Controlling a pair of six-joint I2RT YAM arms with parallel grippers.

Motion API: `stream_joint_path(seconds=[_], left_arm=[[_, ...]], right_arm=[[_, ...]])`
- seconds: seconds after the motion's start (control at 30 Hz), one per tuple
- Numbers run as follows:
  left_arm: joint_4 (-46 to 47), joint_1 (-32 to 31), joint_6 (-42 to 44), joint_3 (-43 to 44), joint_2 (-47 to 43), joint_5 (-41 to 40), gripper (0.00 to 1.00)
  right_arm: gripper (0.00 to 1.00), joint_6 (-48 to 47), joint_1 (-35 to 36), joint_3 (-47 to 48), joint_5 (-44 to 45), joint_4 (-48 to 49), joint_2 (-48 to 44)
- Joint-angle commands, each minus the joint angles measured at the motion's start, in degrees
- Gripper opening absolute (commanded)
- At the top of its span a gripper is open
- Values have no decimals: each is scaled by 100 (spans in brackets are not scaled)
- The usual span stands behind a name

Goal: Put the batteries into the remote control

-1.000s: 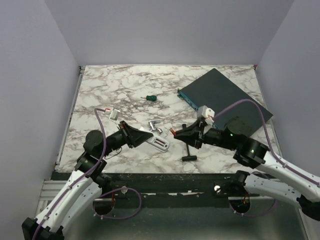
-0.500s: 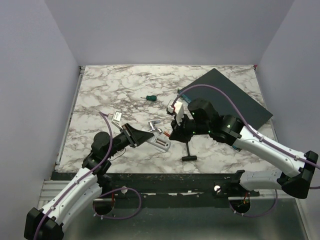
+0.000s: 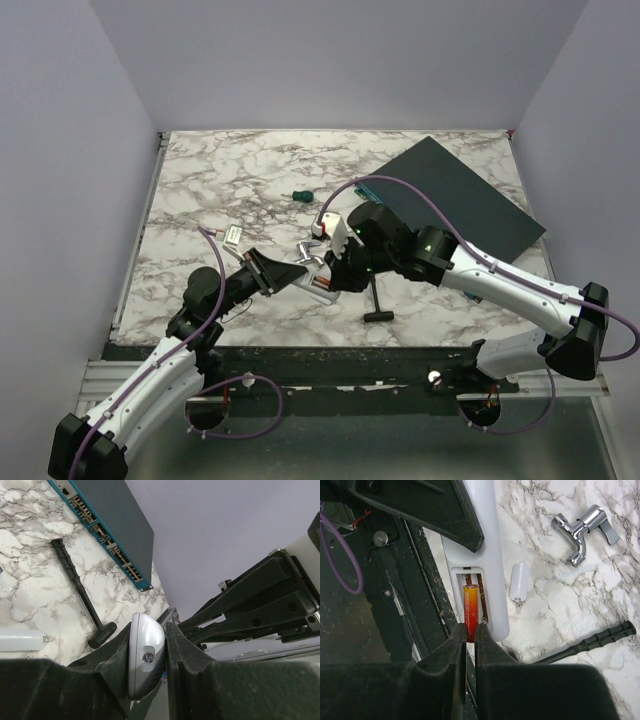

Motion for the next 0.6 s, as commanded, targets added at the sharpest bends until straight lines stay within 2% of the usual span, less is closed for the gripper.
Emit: stream_joint_path(seconds=[0.0, 0.57], left_arm=[[385, -27, -70, -53, -59, -142, 0], [440, -27, -21, -89, -66, -70, 0]], right_arm=[[1, -200, 61, 240, -67, -160, 185], [1, -496, 91, 264, -352, -373, 497]])
